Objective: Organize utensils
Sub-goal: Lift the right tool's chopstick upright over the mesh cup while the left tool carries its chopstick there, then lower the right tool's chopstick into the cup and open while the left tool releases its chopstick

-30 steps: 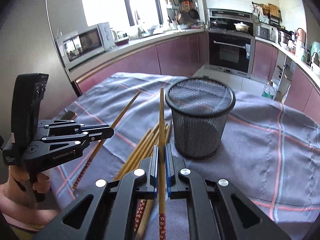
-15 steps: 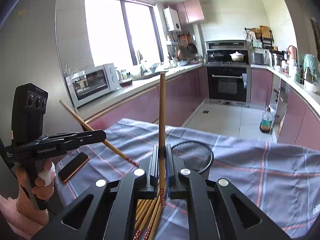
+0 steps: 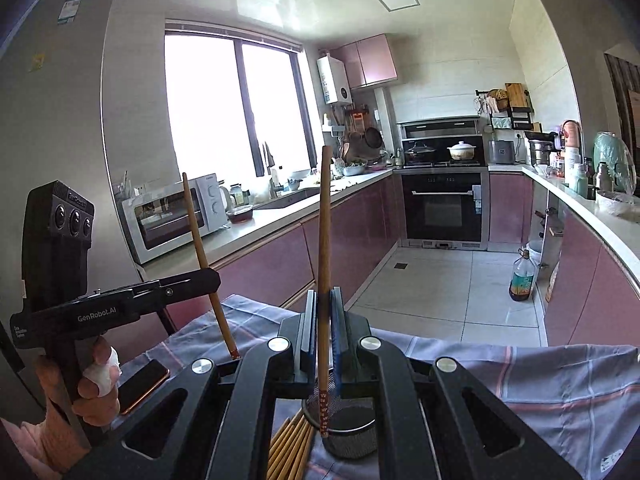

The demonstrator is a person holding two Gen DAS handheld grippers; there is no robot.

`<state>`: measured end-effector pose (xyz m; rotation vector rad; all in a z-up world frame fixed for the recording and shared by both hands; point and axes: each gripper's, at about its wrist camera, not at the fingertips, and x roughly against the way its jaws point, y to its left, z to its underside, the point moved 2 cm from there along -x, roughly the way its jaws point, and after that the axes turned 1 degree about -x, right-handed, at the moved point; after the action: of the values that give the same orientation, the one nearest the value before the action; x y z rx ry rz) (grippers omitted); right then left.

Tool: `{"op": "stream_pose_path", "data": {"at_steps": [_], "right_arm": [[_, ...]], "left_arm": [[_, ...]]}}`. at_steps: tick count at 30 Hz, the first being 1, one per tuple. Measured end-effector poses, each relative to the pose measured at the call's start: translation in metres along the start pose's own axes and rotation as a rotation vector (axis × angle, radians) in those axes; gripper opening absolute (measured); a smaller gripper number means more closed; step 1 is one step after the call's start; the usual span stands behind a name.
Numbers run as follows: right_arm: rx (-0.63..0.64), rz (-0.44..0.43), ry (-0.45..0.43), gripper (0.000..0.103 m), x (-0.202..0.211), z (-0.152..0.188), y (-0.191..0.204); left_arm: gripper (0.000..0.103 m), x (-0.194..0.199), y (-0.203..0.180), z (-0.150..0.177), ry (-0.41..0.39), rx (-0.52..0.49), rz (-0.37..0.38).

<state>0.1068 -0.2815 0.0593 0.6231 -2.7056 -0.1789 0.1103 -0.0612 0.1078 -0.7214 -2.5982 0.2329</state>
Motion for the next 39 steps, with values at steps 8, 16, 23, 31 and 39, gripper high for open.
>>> {"op": "stream_pose_path", "data": {"at_steps": [8,16,23,31,39], "right_arm": [[-0.026,0.024,0.015,0.005,-0.022,0.001,-0.016],[-0.037,0.038,0.163,0.005,-0.065,0.030,-0.026],[-0.077,0.042,0.263,0.005,-0.093,0.049,-0.038],[-0.107,0.057,0.288,0.007,-0.106,0.047,-0.044],[-0.124,0.095,0.283,0.010,-0.111,0.051,-0.046]], "left_arm": [[0.007,-0.033,-0.015,-0.012,0.033,-0.009,-0.026],[0.007,-0.091,-0.015,0.018,0.194,-0.036,-0.036],[0.007,-0.129,0.006,0.048,0.287,-0.048,-0.045],[0.008,-0.152,0.022,0.057,0.311,-0.042,-0.048],[0.021,-0.172,0.041,0.058,0.313,-0.004,-0.058]]}}
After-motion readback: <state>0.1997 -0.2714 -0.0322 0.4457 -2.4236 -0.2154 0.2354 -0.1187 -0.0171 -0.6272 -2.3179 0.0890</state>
